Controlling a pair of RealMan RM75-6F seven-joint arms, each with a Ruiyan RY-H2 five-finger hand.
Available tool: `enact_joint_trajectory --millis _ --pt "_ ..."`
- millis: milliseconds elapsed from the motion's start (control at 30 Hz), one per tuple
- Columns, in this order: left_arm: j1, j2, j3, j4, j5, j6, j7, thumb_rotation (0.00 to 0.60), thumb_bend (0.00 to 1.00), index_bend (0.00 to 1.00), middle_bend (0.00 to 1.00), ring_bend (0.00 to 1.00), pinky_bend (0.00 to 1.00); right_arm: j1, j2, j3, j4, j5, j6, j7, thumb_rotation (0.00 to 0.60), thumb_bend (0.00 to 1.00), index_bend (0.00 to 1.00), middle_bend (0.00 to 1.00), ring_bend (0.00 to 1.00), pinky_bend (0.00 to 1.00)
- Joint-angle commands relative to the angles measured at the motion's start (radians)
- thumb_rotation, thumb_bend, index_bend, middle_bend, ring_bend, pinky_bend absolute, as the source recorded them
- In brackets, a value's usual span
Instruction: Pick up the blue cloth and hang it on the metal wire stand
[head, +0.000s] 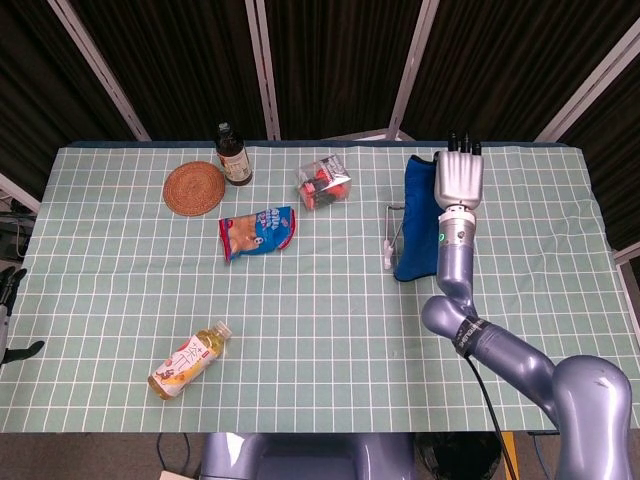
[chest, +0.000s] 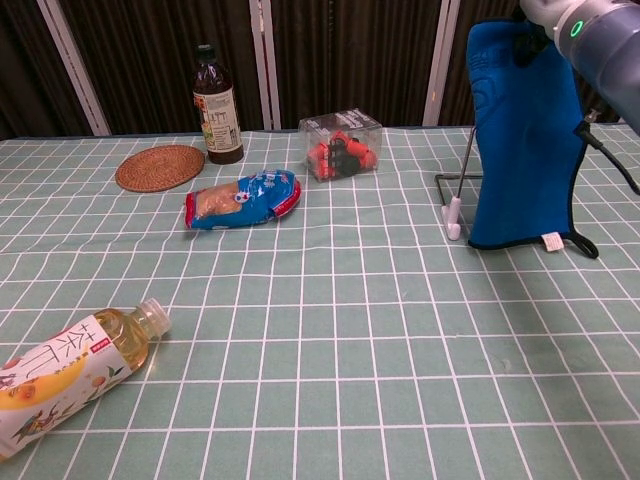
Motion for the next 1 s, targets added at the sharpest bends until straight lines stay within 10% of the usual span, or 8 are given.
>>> enact_joint_trajectory --millis 33,400,633,1000 --pt "-0.001 -0.001 -0.001 0.002 -0.005 -0.002 0.001 0.600 0.00 0.00 0.00 0.00 0.00 0.014 -0.016 -0.002 0.033 0.002 -0.021 0.002 0.600 0.66 0.75 0.09 0.00 0.14" --pt "-0.012 -0.011 -0.006 0.025 -0.040 -0.028 0.008 0.600 0.00 0.00 0.00 0.00 0.00 0.056 -0.073 0.000 0.186 0.035 -0.119 -0.015 0.600 0.63 0.75 0.09 0.00 0.15" --pt "-0.014 -0.014 -0.005 0.027 -0.047 -0.029 0.014 0.600 0.00 0.00 0.00 0.00 0.00 0.061 -0.081 -0.003 0.219 0.022 -0.149 0.005 0.600 0.03 0.21 0.05 0.00 0.08" --pt "-0.017 -0.018 -0.004 0.026 -0.051 -0.031 0.022 0.600 0.00 0.00 0.00 0.00 0.00 0.060 -0.089 0.001 0.267 -0.017 -0.127 0.037 0.600 0.00 0.08 0.00 0.00 0.02"
